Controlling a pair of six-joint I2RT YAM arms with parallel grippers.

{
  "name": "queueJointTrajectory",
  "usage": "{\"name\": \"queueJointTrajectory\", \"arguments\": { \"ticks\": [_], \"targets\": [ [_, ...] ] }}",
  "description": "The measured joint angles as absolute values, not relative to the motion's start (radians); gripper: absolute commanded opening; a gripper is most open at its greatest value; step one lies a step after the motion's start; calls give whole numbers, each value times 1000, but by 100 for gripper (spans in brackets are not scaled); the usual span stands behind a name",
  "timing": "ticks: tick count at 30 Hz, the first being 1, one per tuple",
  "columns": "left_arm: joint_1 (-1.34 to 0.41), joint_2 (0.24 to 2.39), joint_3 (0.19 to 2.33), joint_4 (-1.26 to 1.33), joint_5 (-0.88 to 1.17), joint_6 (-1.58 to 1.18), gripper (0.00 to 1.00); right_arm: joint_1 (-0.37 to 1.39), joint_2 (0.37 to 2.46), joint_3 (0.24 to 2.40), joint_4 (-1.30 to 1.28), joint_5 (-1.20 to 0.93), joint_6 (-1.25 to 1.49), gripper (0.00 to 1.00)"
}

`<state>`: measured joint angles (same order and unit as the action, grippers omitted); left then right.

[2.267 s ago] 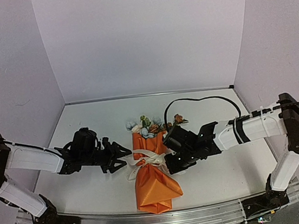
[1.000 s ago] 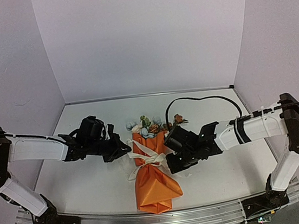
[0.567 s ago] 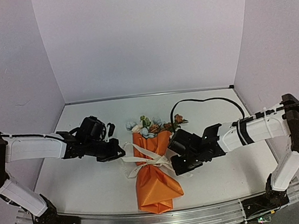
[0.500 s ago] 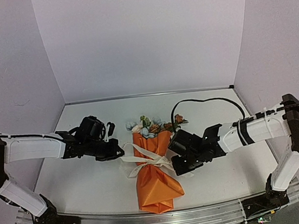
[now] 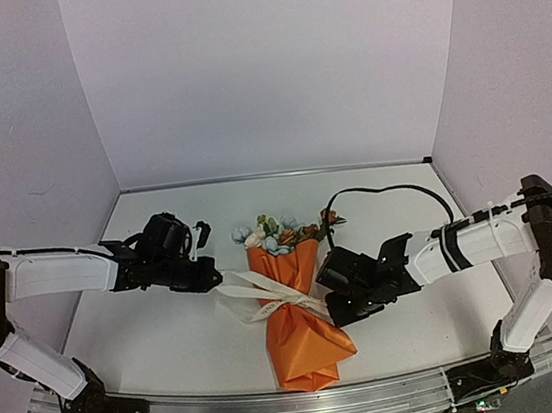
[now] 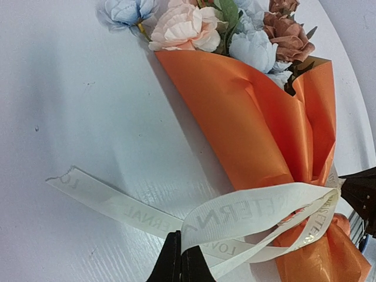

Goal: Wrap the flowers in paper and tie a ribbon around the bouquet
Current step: Tie the half-tied ribbon around the folded bouquet.

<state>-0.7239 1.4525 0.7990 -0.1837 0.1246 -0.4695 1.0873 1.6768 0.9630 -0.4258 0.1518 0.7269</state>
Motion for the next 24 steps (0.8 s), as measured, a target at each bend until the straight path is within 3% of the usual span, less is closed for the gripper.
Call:
{"name": "queueJointTrajectory", "arguments": {
  "ticks": [15,24],
  "targets": [
    [-631,1478,786,-174,159,-446,0,1072,1642,951,-466,195,817,0],
    [-592,1521,783,-153,195,-441,0,1071,1647,957,-417,108,812,0]
  ]
}}
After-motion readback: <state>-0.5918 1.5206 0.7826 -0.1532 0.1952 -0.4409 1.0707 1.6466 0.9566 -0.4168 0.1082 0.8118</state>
